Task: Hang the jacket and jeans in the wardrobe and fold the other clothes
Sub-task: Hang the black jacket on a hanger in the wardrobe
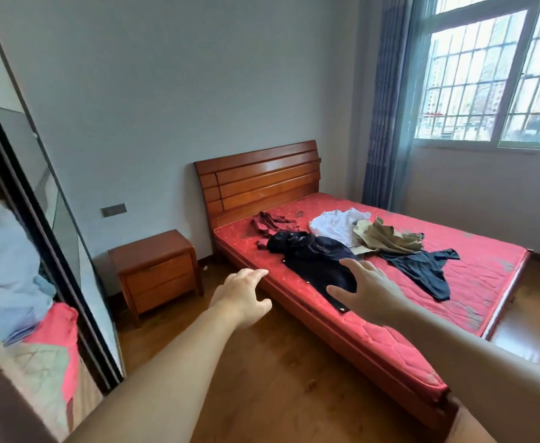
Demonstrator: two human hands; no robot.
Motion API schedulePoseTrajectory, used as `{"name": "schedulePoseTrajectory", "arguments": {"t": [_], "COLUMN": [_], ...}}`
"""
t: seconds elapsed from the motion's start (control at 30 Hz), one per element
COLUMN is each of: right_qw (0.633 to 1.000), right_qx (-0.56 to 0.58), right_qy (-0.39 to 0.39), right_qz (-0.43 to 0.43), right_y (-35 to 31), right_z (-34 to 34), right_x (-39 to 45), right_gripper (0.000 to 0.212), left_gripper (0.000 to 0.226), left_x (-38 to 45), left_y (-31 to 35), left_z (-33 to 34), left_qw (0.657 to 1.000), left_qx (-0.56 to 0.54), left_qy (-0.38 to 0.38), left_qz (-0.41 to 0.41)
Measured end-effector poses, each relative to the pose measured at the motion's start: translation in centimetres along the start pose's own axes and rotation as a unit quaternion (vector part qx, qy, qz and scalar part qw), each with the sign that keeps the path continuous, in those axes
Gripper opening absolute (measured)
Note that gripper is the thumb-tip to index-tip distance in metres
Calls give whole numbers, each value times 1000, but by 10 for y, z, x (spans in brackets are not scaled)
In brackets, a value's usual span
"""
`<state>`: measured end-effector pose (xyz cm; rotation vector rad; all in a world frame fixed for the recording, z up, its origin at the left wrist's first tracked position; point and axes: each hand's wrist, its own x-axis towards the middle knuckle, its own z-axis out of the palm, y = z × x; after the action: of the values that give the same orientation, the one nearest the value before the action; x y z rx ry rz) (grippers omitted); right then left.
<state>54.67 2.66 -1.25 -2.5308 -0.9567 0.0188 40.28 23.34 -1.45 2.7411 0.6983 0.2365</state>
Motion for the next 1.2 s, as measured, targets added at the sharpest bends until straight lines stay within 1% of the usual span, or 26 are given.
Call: {"name": "schedulePoseTrajectory", "arguments": {"t": [0.17, 0.33, 0.57, 0.67, 0.77, 0.97, 1.2], "right_qw": [1000, 1000, 1000, 999, 998, 999, 999], "right_qx": [10, 11, -11, -14, -30, -31, -24], "right_qy": [-9, -14, -24, -37, -47, -28, -24], "right_qz": [4, -11, -6, 18, 31, 21, 32], "right_y": [27, 36, 47, 48, 46, 42, 79], "right_z": [0, 11, 50, 69, 80, 84, 105], "right_x": [88, 173, 321, 391, 452, 558, 679], "right_gripper": [79, 75, 75, 76, 77, 79, 76], "left_gripper": [66, 65, 65, 66, 66, 66, 65], "left_x": [81, 165, 310, 378, 438, 545, 675], "left_y": [7, -12, -64, -94, -111, -127, -138], "left_z": [7, 17, 47, 58, 61, 60, 80], "left_qw": [1000, 1000, 999, 998, 998, 997, 996], "left_qx": [7, 11, -11, -7, -4, -7, 12], "left_qy": [-6, -11, -24, -49, -66, -77, -89], "left_qz": [-8, -23, -28, -40, -24, 1, 19]}}
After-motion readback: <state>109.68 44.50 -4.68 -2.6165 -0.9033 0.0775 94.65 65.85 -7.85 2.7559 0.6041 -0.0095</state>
